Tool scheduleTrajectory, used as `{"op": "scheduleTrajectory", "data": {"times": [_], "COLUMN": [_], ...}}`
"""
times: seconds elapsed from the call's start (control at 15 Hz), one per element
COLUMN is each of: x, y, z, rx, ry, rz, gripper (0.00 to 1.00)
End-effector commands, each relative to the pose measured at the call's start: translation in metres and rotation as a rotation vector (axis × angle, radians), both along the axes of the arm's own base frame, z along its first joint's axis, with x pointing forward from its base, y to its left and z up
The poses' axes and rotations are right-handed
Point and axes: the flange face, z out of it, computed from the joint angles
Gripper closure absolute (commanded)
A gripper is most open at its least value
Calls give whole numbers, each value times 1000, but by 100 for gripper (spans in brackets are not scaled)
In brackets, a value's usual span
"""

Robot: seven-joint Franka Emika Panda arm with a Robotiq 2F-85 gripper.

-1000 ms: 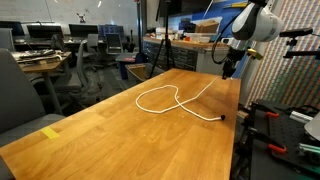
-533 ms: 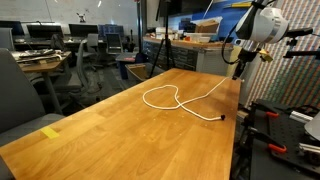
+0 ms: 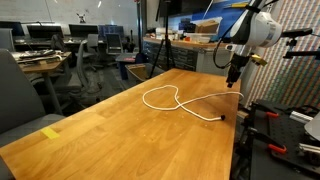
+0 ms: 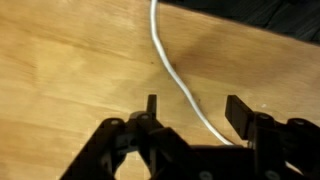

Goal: Tie a knot

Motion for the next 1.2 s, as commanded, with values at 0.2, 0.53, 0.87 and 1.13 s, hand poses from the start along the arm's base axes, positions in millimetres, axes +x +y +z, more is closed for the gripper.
{"op": "scheduleTrajectory", "data": {"times": [0.2, 0.53, 0.87, 1.13], "x": [41, 34, 30, 41], "y": [145, 267, 282, 295], "z": [-25, -18, -31, -58], "rx": [8, -30, 4, 103], "ry": [126, 269, 277, 231], "rz": [396, 501, 494, 457], "gripper": [0, 0, 0, 0]}}
